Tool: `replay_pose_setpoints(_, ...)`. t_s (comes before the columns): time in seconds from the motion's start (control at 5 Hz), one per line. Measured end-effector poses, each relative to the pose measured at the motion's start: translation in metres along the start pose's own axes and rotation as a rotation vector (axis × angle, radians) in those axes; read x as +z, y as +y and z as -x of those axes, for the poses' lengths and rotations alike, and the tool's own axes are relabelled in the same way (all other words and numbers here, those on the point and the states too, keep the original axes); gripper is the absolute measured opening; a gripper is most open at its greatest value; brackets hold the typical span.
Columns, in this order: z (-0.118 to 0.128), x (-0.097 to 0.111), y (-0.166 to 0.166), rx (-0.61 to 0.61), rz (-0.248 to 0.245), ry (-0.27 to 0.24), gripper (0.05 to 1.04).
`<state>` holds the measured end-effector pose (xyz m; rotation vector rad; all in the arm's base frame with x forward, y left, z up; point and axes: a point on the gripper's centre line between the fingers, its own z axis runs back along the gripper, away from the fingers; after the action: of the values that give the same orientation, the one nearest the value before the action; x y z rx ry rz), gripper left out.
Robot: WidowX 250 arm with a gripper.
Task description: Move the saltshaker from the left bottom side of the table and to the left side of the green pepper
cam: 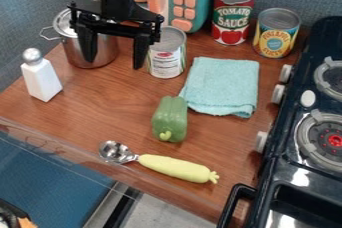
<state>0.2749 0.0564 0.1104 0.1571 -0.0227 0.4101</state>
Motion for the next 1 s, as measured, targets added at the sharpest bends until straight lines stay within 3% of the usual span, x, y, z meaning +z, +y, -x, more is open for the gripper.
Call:
replay_pose_setpoints(0.2, 0.001, -0.006, -0.002, 0.003, -0.001, 0.022, 0.999)
replay_pose_setpoints(0.6, -0.018, -0.008, 0.023, 0.223, 0.059, 0.011, 0.999)
replay_pose_setpoints(0.8, -0.024, -0.008, 0.031, 0.346, 0.067, -0.015, 0.999)
replay_pose_setpoints(1.0, -0.023, -0.009, 0.041, 0.518, 0.019, -0.047, 0.999)
